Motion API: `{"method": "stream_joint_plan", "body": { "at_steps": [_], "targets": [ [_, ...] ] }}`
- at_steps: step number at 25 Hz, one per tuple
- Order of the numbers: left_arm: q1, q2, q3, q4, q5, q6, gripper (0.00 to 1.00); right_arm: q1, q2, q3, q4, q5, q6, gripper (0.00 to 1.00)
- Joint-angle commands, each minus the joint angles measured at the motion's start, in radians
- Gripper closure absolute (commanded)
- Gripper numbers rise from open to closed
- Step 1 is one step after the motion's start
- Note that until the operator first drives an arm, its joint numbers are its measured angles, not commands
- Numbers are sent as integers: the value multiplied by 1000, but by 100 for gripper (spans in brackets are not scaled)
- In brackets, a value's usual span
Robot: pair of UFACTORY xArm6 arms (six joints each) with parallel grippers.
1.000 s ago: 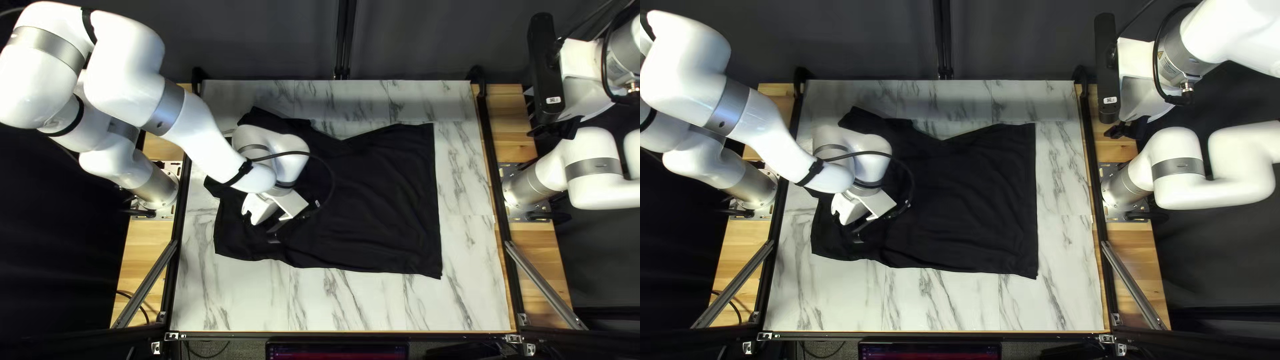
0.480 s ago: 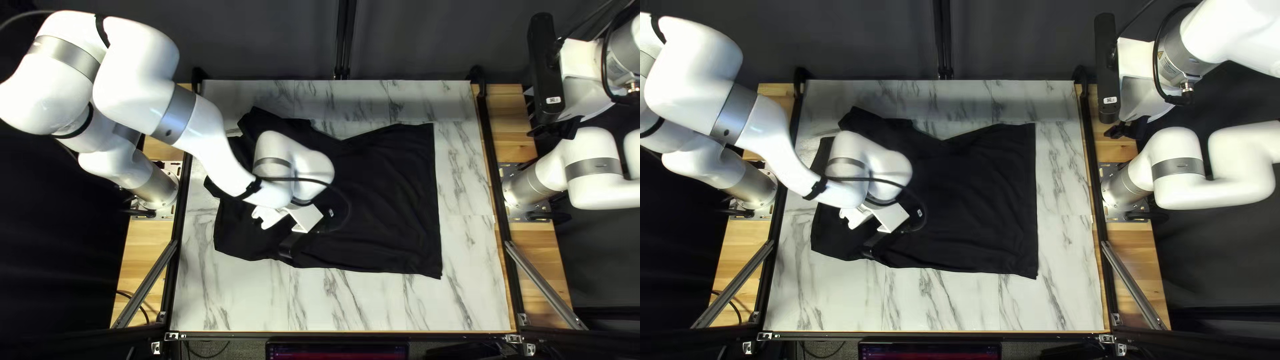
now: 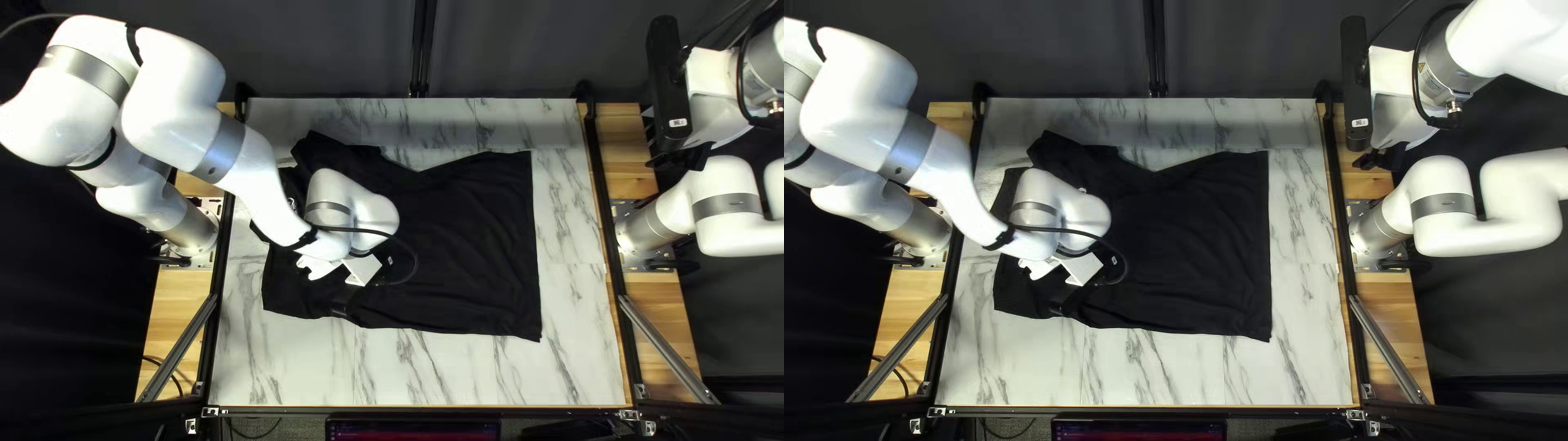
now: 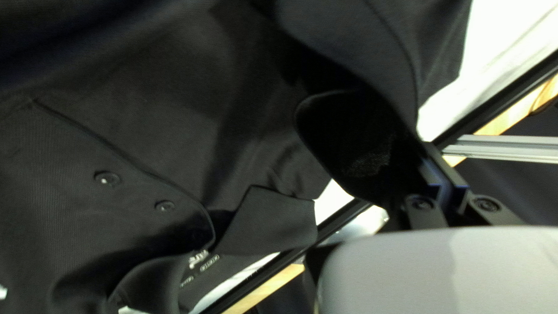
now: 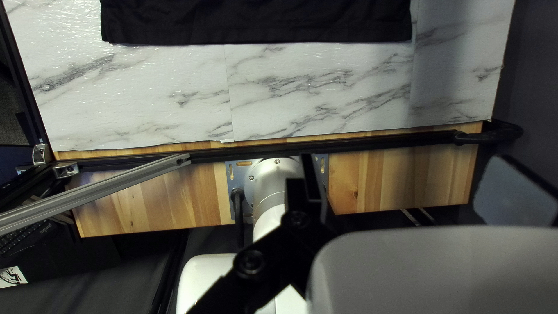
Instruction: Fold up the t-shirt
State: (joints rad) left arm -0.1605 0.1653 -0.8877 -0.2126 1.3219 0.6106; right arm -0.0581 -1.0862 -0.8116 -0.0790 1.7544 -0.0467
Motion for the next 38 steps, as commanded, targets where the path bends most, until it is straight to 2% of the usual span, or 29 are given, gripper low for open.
{"method": "stream_joint_plan", "body": {
  "at_steps": [1, 2, 3, 6, 10, 14, 18, 25, 29, 31, 32, 33, 34, 35, 36, 38],
  "targets": [
    [9, 11, 12, -8, -13, -18, 93, 0, 0, 0, 0, 0, 0, 0],
    [10, 8, 15, -9, -14, -26, 63, 0, 0, 0, 0, 0, 0, 0],
    [10, 1, 20, -7, -18, -37, 41, 0, 0, 0, 0, 0, 0, 0],
    [16, -47, 61, 4, -63, -91, 2, 0, 0, 0, 0, 0, 0, 0],
    [22, -137, 137, 18, -160, -188, 0, 0, 0, 0, 0, 0, 0, 0],
    [9, -160, 150, 20, -243, -242, 0, 0, 0, 0, 0, 0, 0, 0],
    [14, -124, 112, 5, -287, -237, 0, 0, 0, 0, 0, 0, 0, 0],
    [29, -23, 62, -100, -361, -199, 0, 0, 0, 0, 0, 0, 0, 0],
    [41, -7, 83, -151, -378, -193, 0, 0, 0, 0, 0, 0, 0, 0],
    [56, -9, 116, -177, -403, -175, 5, 0, 0, 0, 0, 0, 0, 0],
    [63, -8, 127, -189, -412, -166, 14, 0, 0, 0, 0, 0, 0, 0],
    [67, -7, 134, -197, -419, -158, 33, 0, 0, 0, 0, 0, 0, 0],
    [73, -3, 141, -210, -426, -147, 71, 0, 0, 0, 0, 0, 0, 0],
    [79, -2, 148, -225, -431, -134, 97, 0, 0, 0, 0, 0, 0, 0],
    [82, -2, 150, -232, -432, -128, 100, 0, 0, 0, 0, 0, 0, 0],
    [83, -11, 155, -244, -430, -123, 100, 0, 0, 0, 0, 0, 0, 0]
  ]
}}
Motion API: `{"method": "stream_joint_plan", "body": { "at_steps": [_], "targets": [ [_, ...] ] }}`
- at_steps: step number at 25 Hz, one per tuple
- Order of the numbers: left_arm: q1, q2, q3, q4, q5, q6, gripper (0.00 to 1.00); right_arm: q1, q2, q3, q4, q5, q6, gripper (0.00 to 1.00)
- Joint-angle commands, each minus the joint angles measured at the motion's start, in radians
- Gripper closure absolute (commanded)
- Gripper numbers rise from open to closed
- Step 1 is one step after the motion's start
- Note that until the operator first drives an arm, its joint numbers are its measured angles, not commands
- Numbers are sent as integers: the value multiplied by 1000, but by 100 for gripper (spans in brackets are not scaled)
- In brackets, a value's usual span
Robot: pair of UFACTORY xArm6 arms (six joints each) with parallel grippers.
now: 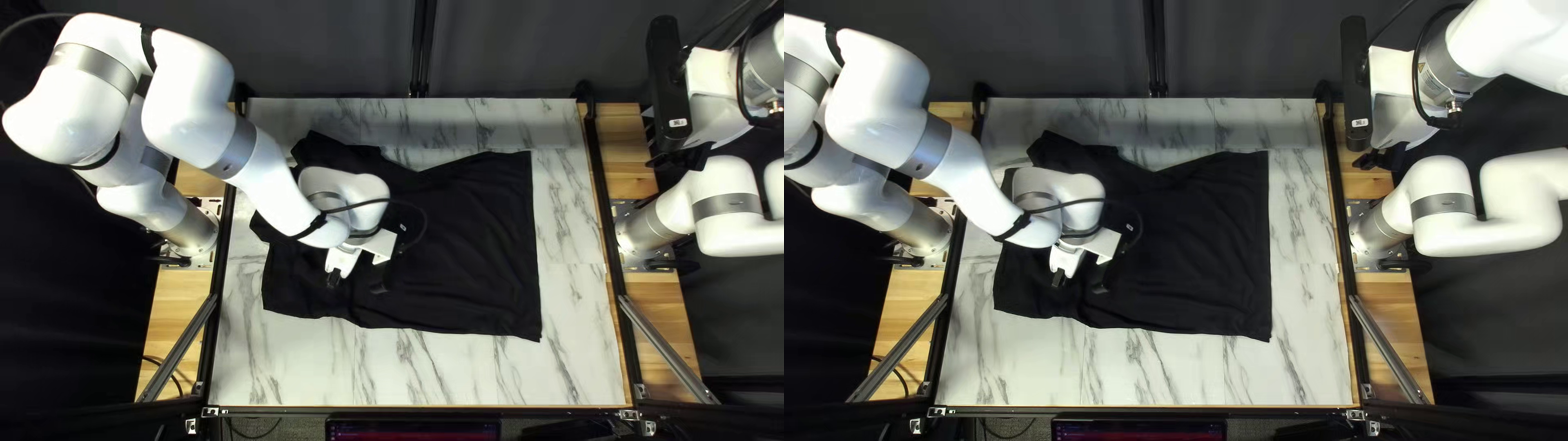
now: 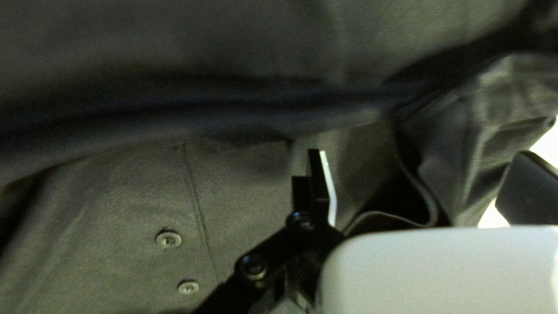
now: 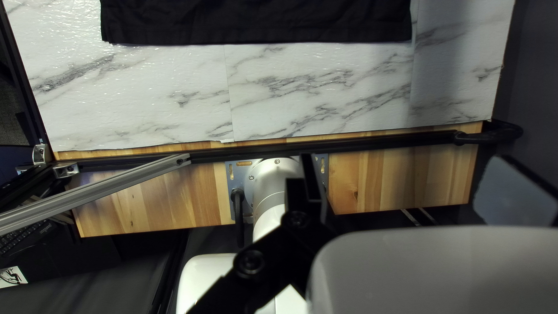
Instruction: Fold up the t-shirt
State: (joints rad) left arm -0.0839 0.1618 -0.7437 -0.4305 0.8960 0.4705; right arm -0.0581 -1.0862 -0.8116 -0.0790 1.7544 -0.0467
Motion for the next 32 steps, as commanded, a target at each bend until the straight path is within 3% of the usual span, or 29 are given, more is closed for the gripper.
{"method": "stream_joint_plan", "body": {
  "at_steps": [1, 8, 14, 19, 22, 23, 24, 26, 27, 28, 29, 32],
  "targets": [
    [3, -20, 12, -33, 1, 17, 100, 0, 0, 0, 0, 0, 0, 0],
    [-8, -72, 19, -95, -9, 59, 100, 0, 0, 0, 0, 0, 0, 0],
    [-23, -203, 112, -163, -72, 104, 100, 0, 0, 0, 0, 0, 0, 0],
    [-54, -340, 233, -144, -166, 99, 100, 0, 0, 0, 0, 0, 0, 0],
    [-52, -315, 236, -93, -192, 93, 100, 0, 0, 0, 0, 0, 0, 0],
    [-58, -291, 219, -39, -190, 51, 99, 0, 0, 0, 0, 0, 0, 0],
    [-66, -281, 208, 1, -183, 11, 90, 0, 0, 0, 0, 0, 0, 0],
    [-92, -282, 191, 87, -167, -96, 87, 0, 0, 0, 0, 0, 0, 0],
    [-103, -284, 186, 116, -159, -135, 77, 0, 0, 0, 0, 0, 0, 0],
    [-125, -289, 176, 158, -145, -195, 25, 0, 0, 0, 0, 0, 0, 0],
    [-154, -294, 163, 198, -131, -256, 0, 0, 0, 0, 0, 0, 0, 0],
    [-208, -301, 147, 260, -122, -333, 0, 0, 0, 0, 0, 0, 0, 0]
  ]
}}
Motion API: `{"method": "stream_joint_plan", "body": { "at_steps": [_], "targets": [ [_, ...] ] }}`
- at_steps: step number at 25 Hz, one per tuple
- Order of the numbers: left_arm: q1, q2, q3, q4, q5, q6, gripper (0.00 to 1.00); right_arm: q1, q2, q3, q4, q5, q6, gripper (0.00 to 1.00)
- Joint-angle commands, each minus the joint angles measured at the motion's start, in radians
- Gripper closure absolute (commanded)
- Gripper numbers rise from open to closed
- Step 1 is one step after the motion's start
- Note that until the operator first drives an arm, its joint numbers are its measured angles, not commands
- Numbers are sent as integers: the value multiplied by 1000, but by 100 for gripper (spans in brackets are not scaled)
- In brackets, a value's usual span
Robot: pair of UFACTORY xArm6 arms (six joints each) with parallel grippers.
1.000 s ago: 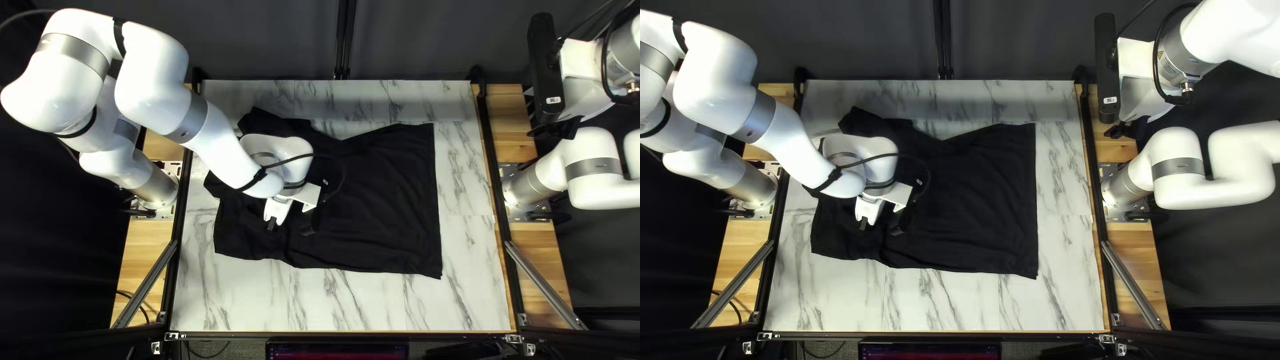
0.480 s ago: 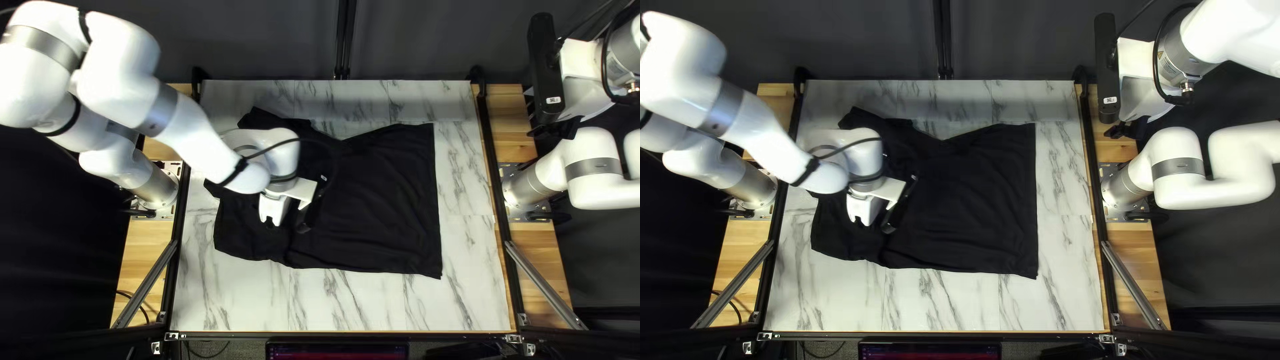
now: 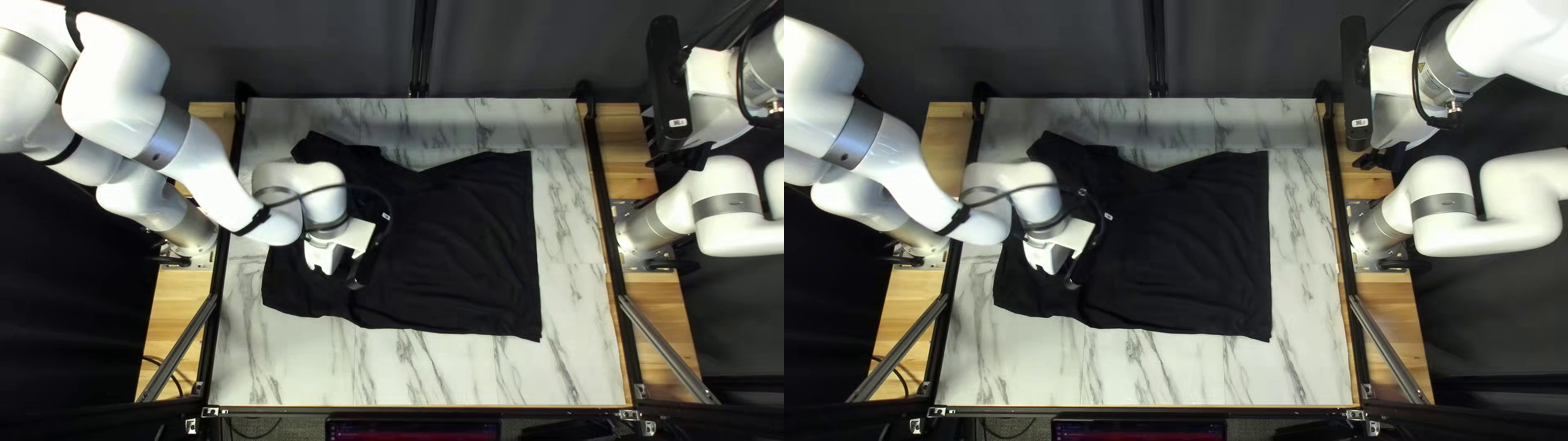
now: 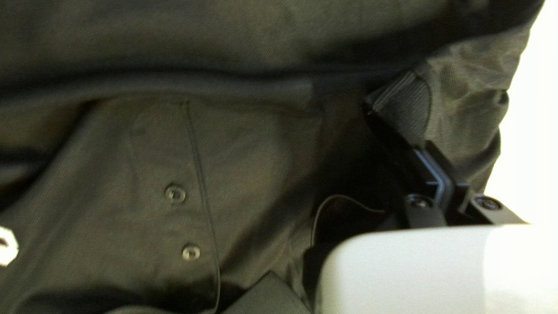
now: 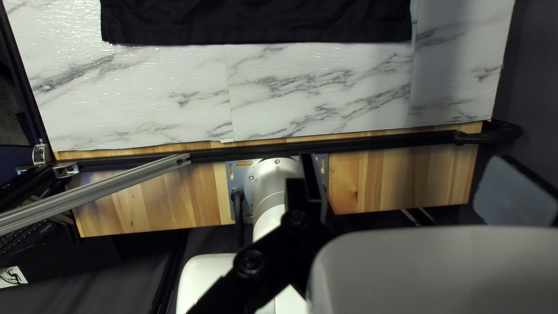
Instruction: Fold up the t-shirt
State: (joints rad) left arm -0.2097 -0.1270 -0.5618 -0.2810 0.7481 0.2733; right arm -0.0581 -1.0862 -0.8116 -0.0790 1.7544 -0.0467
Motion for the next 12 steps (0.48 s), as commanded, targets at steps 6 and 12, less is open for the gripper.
{"method": "stream_joint_plan", "body": {
  "at_steps": [6, 12],
  "targets": [
    [-151, -69, 26, 252, -26, -263, 0, 0, 0, 0, 0, 0, 0, 0],
    [-189, -188, 100, 366, 2, -337, 0, 0, 0, 0, 0, 0, 0, 0]
  ]
}}
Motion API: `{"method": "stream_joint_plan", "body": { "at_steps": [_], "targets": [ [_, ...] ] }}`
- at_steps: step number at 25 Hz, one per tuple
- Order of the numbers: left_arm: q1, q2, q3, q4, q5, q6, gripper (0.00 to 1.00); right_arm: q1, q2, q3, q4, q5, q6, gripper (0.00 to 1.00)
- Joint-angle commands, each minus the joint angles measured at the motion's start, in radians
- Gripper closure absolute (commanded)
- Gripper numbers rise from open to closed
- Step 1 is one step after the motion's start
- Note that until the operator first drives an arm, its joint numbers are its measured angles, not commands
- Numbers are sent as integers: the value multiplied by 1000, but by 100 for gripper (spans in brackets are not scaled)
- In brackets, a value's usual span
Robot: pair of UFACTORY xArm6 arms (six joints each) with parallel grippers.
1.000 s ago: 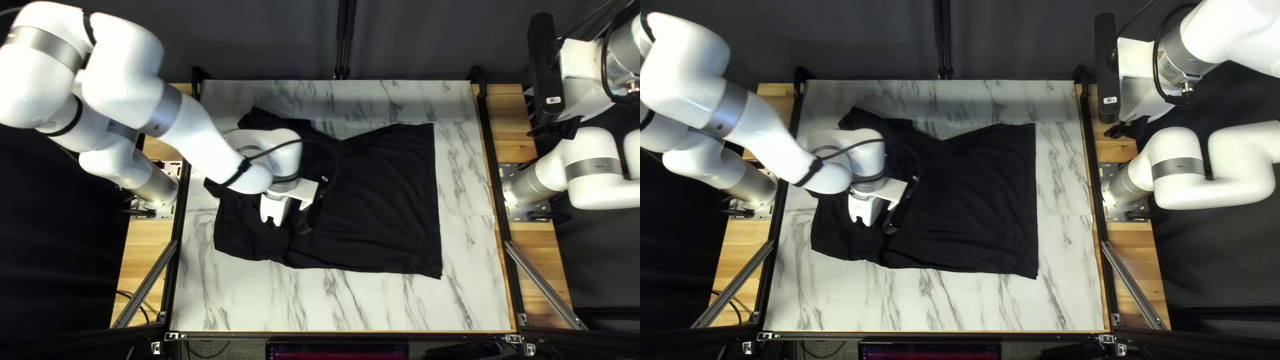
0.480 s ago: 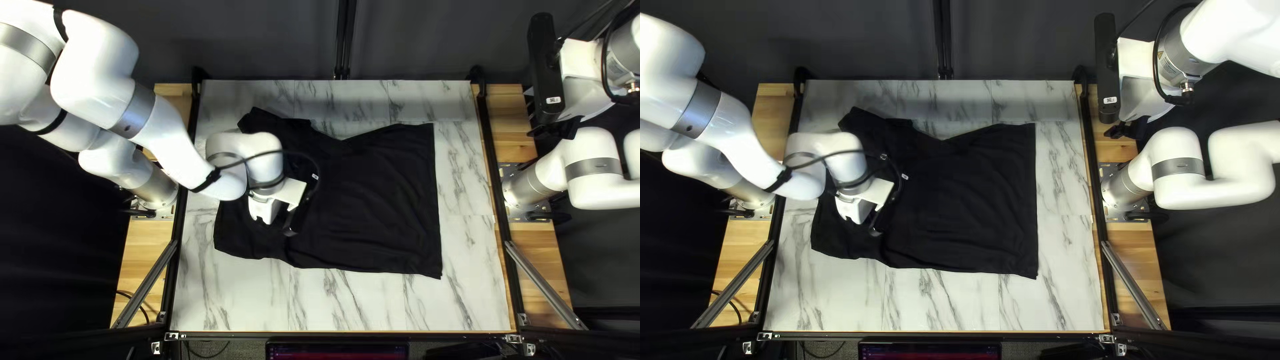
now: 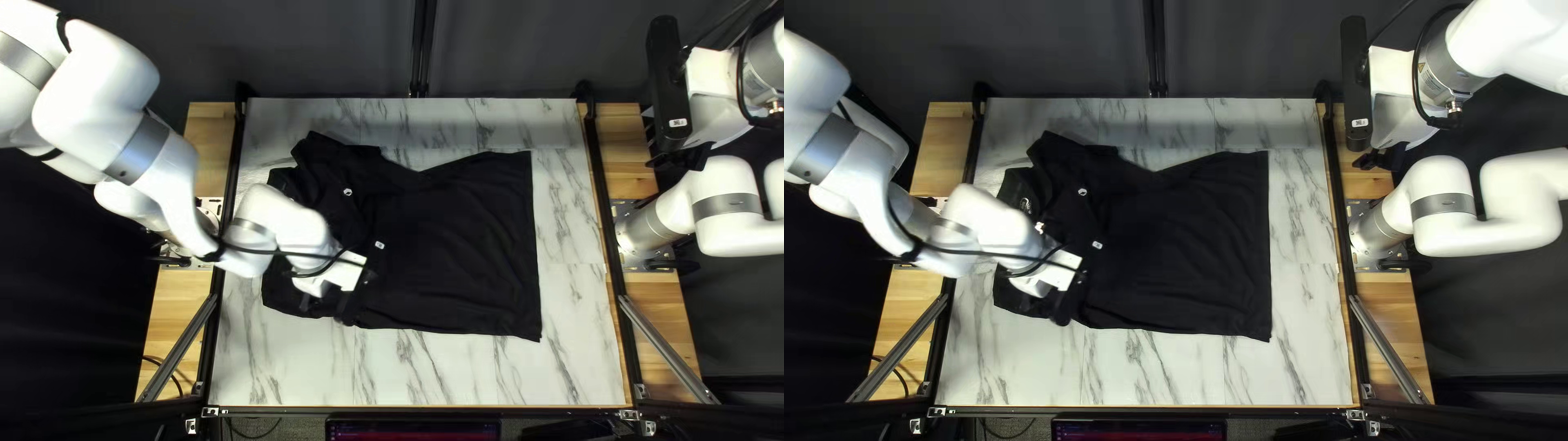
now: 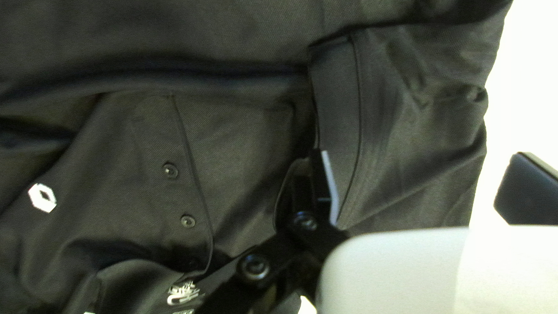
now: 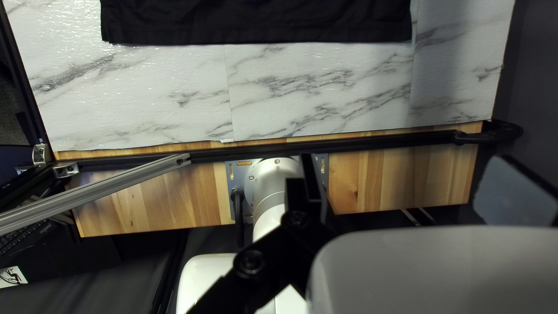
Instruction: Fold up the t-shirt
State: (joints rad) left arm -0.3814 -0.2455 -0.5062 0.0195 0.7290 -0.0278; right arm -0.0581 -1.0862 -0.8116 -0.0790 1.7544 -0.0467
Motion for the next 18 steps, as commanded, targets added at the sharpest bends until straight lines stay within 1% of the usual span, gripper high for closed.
{"method": "stream_joint_plan", "body": {
  "at_steps": [1, 3, 4, 5, 7, 15, 18],
  "targets": [
    [-16, -85, 58, 77, 24, -35, 0, 0, 0, 0, 0, 0, 0, 0],
    [-17, -114, 97, 119, 11, -30, 0, 0, 0, 0, 0, 0, 0, 0],
    [-29, -114, 124, 182, -17, -42, 0, 0, 0, 0, 0, 0, 0, 0],
    [-22, -91, 127, 242, -24, -72, 0, 0, 0, 0, 0, 0, 0, 0],
    [-5, -53, 122, 313, -13, -131, 0, 0, 0, 0, 0, 0, 0, 0],
    [-4, -55, 128, 307, -17, -133, 0, 0, 0, 0, 0, 0, 0, 0],
    [32, -53, 145, 291, -35, -103, 0, 0, 0, 0, 0, 0, 0, 0]
  ]
}}
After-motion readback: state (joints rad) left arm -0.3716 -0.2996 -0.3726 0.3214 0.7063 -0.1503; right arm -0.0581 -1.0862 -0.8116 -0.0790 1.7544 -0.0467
